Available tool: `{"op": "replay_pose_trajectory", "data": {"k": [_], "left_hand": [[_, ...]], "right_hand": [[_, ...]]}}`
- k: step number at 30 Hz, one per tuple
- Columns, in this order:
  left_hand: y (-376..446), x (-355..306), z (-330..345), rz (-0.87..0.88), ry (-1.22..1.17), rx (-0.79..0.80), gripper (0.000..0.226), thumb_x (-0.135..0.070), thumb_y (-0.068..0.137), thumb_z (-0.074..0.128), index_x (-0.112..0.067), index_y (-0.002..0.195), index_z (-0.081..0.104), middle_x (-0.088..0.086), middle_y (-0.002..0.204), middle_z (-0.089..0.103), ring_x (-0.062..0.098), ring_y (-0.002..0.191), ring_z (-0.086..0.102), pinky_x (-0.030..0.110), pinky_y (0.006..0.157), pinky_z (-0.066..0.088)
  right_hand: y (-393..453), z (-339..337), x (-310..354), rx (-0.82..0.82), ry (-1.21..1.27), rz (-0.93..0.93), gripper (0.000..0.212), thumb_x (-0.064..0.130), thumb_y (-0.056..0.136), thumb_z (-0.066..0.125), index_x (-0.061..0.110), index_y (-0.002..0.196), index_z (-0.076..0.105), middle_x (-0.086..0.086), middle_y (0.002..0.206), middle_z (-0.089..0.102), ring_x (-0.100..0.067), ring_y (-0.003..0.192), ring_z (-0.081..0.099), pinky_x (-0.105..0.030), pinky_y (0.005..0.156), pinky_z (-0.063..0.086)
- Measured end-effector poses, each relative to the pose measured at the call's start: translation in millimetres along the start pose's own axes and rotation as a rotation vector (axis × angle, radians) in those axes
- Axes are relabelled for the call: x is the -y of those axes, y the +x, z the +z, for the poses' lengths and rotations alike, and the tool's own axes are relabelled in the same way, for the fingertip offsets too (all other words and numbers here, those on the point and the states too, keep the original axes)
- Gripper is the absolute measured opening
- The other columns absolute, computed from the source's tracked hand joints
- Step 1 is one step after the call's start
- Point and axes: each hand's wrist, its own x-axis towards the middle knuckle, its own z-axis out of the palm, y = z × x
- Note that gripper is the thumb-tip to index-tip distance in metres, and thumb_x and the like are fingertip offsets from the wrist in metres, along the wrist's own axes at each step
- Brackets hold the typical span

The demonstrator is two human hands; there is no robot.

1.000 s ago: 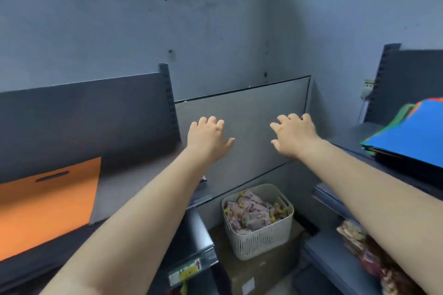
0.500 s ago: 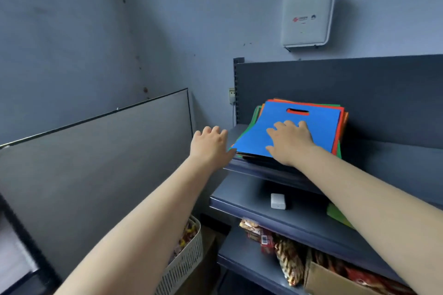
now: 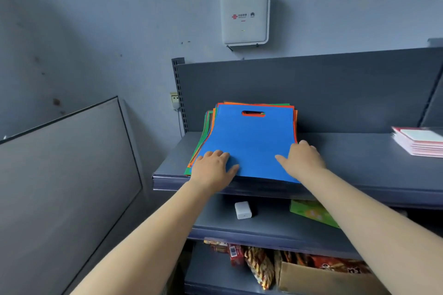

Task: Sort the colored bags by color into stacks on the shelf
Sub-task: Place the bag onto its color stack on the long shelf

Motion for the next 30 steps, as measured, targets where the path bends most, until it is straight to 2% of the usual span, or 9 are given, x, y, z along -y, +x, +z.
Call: {"op": "replay_pose_trajectory", "data": {"k": [3, 4, 6, 11, 14, 16, 21, 27, 30], "left_hand": [[5.9, -0.3, 5.8, 0.066, -0.090, -0.029, 0.048, -0.048, 0.098, 0.037, -0.020, 0.135, 0.047, -0.002, 0.139, 0.048, 0.021, 0.129, 0.039, 0.033, 0.104, 0.032], [7.6, -1.1, 6.8, 0.084, -0.104, -0.032, 0.048, -0.047, 0.098, 0.037, -0.020, 0.137, 0.046, -0.002, 0.141, 0.047, 0.021, 0.131, 0.037, 0.033, 0.105, 0.031], [10.7, -2.9, 8.0, 0.107, -0.120, -0.034, 0.049, -0.047, 0.098, 0.036, -0.020, 0.138, 0.045, -0.002, 0.143, 0.044, 0.020, 0.133, 0.035, 0.033, 0.108, 0.028], [19.6, -8.6, 6.7, 0.127, -0.130, -0.040, 0.045, -0.046, 0.099, 0.036, -0.023, 0.135, 0.049, -0.004, 0.140, 0.049, 0.020, 0.129, 0.039, 0.034, 0.102, 0.032], [26.3, 1.1, 1.0, -0.021, -0.119, -0.070, 0.041, -0.046, 0.096, 0.040, -0.021, 0.123, 0.059, 0.001, 0.124, 0.057, 0.025, 0.117, 0.046, 0.034, 0.091, 0.041], [28.8, 14.2, -1.7, -0.150, -0.069, -0.055, 0.042, -0.051, 0.094, 0.043, -0.019, 0.117, 0.060, 0.004, 0.121, 0.057, 0.028, 0.116, 0.047, 0.035, 0.088, 0.041], [28.3, 36.9, -3.1, -0.443, -0.162, -0.023, 0.063, -0.065, 0.083, 0.054, -0.008, 0.109, 0.059, 0.010, 0.114, 0.060, 0.032, 0.110, 0.053, 0.041, 0.088, 0.047], [25.4, 47.6, -7.0, -0.598, -0.476, -0.099, 0.034, -0.042, 0.079, 0.072, -0.011, 0.072, 0.058, 0.010, 0.082, 0.064, 0.029, 0.077, 0.058, 0.030, 0.067, 0.043], [24.2, 50.2, -12.1, -0.613, -0.524, -0.155, 0.025, -0.027, 0.081, 0.072, -0.017, 0.066, 0.055, 0.006, 0.080, 0.061, 0.028, 0.078, 0.057, 0.028, 0.068, 0.041]], "right_hand": [[7.5, 3.1, -6.5, 0.031, 0.163, 0.162, 0.045, 0.050, 0.093, 0.051, 0.006, 0.083, 0.047, -0.009, 0.097, 0.045, -0.024, 0.076, 0.051, -0.028, 0.054, 0.036], [9.2, 3.9, -9.4, 0.033, 0.226, 0.198, 0.046, 0.048, 0.092, 0.053, 0.008, 0.073, 0.041, -0.007, 0.084, 0.044, -0.020, 0.062, 0.045, -0.027, 0.048, 0.030], [11.2, 4.4, -15.7, -0.013, 0.340, 0.234, 0.047, 0.039, 0.090, 0.059, 0.011, 0.063, 0.032, -0.003, 0.064, 0.038, -0.017, 0.050, 0.035, -0.027, 0.044, 0.024], [10.9, -1.2, -32.1, -0.222, 0.335, 0.185, 0.033, 0.010, 0.093, 0.053, 0.013, 0.068, 0.032, -0.001, 0.069, 0.040, -0.015, 0.055, 0.033, -0.027, 0.047, 0.024], [9.4, -8.0, -43.3, -0.293, 0.364, 0.136, 0.008, 0.001, 0.094, 0.045, 0.006, 0.089, 0.045, -0.011, 0.085, 0.049, -0.020, 0.062, 0.040, -0.028, 0.052, 0.030], [9.1, -11.3, -52.5, -0.318, 0.431, 0.125, 0.015, -0.003, 0.095, 0.042, 0.006, 0.106, 0.049, -0.012, 0.094, 0.049, -0.022, 0.066, 0.044, -0.027, 0.051, 0.032], [5.8, -13.5, -69.2, -0.353, 0.570, 0.122, 0.024, -0.010, 0.092, 0.036, -0.001, 0.106, 0.054, -0.021, 0.101, 0.057, -0.031, 0.070, 0.048, -0.034, 0.056, 0.037], [3.0, -17.3, -80.4, -0.396, 0.673, 0.086, 0.021, -0.003, 0.097, 0.037, 0.006, 0.099, 0.056, -0.007, 0.087, 0.054, -0.022, 0.071, 0.047, -0.027, 0.054, 0.035], [2.8, -19.4, -84.9, -0.400, 0.714, 0.077, 0.024, -0.004, 0.096, 0.035, 0.007, 0.096, 0.057, -0.008, 0.086, 0.059, -0.020, 0.069, 0.047, -0.024, 0.051, 0.034]]}}
